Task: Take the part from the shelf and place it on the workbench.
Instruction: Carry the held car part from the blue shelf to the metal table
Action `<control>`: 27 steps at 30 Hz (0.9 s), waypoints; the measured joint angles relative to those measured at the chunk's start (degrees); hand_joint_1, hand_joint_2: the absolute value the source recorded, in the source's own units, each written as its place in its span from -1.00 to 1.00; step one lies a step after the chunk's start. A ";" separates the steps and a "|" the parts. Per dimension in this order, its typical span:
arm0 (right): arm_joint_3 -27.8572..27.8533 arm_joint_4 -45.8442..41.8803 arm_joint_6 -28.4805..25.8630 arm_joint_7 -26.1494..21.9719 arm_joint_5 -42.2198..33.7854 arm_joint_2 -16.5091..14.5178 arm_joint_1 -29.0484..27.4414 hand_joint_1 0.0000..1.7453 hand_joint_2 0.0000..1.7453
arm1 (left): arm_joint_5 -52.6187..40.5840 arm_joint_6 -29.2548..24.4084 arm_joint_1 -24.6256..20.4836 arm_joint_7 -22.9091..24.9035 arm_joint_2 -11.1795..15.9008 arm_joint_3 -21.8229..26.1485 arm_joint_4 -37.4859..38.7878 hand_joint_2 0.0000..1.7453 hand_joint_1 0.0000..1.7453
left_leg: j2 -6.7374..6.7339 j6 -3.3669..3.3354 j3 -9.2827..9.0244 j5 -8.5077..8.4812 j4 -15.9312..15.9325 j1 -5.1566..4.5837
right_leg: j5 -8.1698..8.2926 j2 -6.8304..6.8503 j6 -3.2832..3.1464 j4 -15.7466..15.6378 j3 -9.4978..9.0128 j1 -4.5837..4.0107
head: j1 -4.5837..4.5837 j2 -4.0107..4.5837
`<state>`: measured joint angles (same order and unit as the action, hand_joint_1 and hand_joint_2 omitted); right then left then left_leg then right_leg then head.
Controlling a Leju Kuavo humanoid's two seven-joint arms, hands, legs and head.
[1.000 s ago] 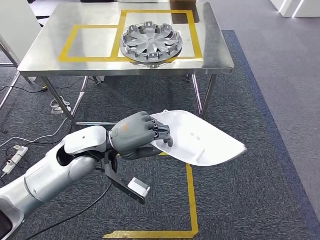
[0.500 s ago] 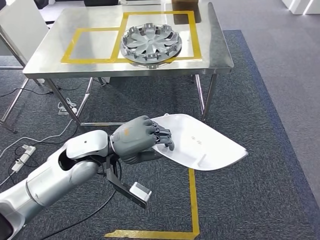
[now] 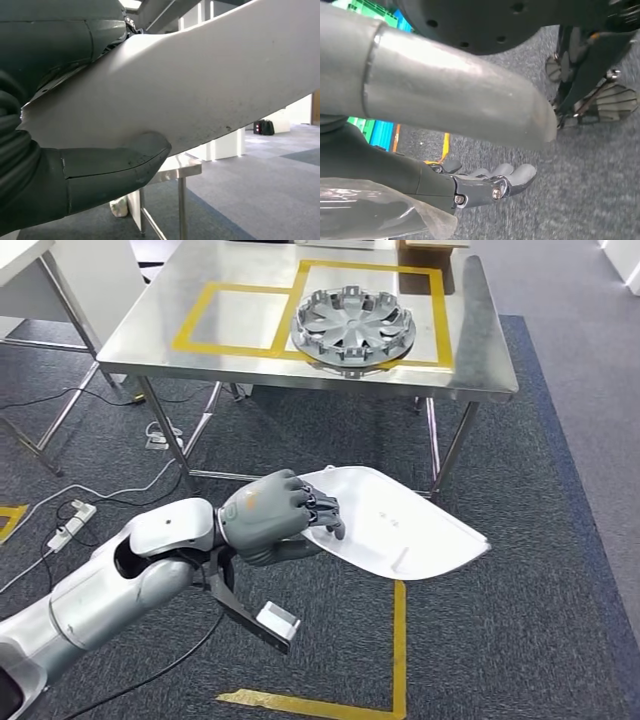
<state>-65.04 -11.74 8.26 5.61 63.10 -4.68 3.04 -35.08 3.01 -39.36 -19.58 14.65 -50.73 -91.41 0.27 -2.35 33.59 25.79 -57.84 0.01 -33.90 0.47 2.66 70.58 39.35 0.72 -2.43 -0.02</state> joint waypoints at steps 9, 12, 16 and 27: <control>-0.01 0.00 -0.27 -1.03 0.01 0.00 0.06 -1.00 -1.00 | 0.49 1.14 -0.26 0.57 0.41 0.01 0.02 1.00 1.00 | 2.26 1.55 0.54 0.65 -0.86 -0.06 | 6.15 -1.19 -0.78 -12.09 -5.66 0.16 | 0.09 0.00; -0.01 -0.01 -0.48 -1.38 0.03 -0.01 -0.09 -1.00 -1.00 | 0.97 1.36 -0.66 0.96 0.92 0.62 0.02 1.00 1.00 | 1.58 2.53 1.01 1.94 -2.67 0.05 | 5.76 -0.97 -2.03 -12.28 -6.36 0.35 | 0.37 0.00; -0.01 -0.06 -0.87 -1.85 0.22 0.03 -0.17 -1.00 -1.00 | 1.15 1.49 -0.99 1.07 1.31 1.01 0.05 1.00 1.00 | 0.41 3.27 8.23 6.46 -16.07 0.26 | 4.53 -0.47 -2.81 -12.35 -7.91 0.32 | 0.91 0.00; -0.01 -0.04 -1.17 -2.37 0.54 -0.07 0.00 -1.00 -1.00 | 0.79 1.28 -1.20 1.05 1.22 0.98 0.15 1.00 1.00 | 0.05 -0.03 1.35 -0.53 0.03 -0.55 | 2.59 0.00 -0.07 -10.18 -10.73 0.20 | 0.80 -0.01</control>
<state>-65.05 -11.78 7.09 3.24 63.63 -4.75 3.03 -34.29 4.29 -40.56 -18.54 15.88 -49.75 -91.26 0.33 -2.38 34.94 25.25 -57.81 -0.54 -31.31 0.47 2.60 60.40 28.62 0.93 -1.62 -0.03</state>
